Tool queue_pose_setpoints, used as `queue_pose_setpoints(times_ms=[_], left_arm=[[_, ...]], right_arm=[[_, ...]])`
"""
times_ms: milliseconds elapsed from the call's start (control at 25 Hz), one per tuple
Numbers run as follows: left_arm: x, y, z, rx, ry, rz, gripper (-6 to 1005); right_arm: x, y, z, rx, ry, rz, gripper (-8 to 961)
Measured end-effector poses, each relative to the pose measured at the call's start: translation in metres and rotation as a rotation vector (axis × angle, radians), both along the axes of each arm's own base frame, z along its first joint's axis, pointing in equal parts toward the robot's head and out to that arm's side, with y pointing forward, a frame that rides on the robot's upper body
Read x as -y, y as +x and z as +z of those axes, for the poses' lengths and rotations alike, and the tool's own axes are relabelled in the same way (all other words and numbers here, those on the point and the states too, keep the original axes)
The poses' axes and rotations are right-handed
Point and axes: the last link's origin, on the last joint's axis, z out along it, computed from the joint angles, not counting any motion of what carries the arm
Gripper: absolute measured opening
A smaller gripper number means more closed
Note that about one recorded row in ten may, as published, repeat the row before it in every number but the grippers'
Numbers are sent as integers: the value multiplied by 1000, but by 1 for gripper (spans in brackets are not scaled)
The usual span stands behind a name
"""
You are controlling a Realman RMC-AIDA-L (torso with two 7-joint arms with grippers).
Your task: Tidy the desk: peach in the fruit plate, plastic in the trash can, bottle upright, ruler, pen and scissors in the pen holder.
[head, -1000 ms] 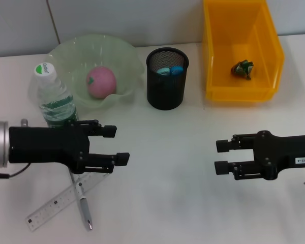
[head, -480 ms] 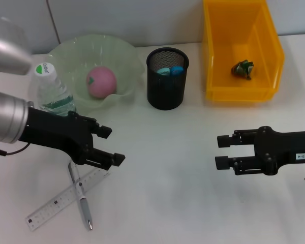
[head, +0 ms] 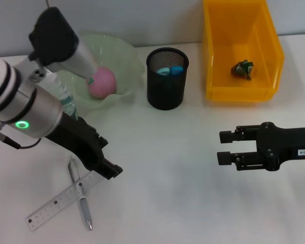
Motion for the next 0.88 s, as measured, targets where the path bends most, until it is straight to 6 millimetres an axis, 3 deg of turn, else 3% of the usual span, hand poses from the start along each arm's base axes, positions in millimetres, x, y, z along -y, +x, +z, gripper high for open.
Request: queue_pose_setpoints(times_ms=[440,880], left_arm=[[6,-1,-32,-123,11,29,773],[3,-11,-35,-162,79,53,772]], right_arm=[[3,3,-2,29,-19,5,685],[4,5,-2,53,-34,13,684]])
